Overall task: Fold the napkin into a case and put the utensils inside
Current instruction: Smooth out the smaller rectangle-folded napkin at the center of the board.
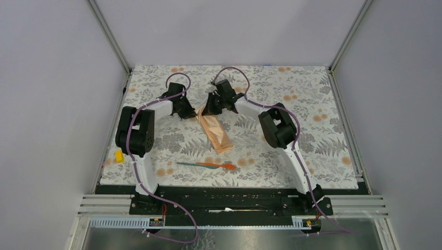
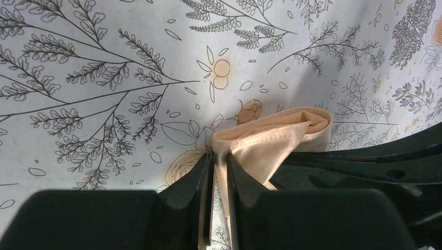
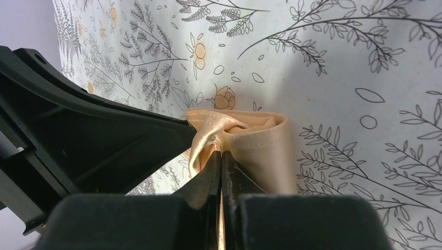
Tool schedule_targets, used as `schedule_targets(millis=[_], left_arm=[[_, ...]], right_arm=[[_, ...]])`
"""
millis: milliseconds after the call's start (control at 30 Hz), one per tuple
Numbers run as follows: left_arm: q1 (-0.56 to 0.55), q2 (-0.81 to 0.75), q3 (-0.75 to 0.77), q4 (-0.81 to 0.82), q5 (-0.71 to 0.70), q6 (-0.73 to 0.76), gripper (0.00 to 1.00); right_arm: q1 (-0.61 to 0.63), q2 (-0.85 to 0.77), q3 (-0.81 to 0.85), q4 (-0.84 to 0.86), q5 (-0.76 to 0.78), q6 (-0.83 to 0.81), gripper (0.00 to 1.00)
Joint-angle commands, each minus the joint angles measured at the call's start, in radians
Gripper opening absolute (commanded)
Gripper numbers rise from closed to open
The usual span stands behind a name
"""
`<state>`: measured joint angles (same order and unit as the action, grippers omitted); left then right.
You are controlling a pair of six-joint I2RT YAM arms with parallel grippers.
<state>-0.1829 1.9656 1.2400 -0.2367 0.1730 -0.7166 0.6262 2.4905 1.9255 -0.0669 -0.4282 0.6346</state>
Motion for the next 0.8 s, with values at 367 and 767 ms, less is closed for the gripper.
schedule_targets(millis=[367,767], left_arm=[[-0.026,-0.056,-0.006,0.035,-0.023,0.004,0.24],[-0.015,0.005,0.102,0.039,0.074,0.0,0.08]], right_arm=[[0.0,0.045,-0.125,0.284,-0.076,0.224,0.0],[-0.017,0.033,-0.195,0.339,-0.09,0.279,0.0]])
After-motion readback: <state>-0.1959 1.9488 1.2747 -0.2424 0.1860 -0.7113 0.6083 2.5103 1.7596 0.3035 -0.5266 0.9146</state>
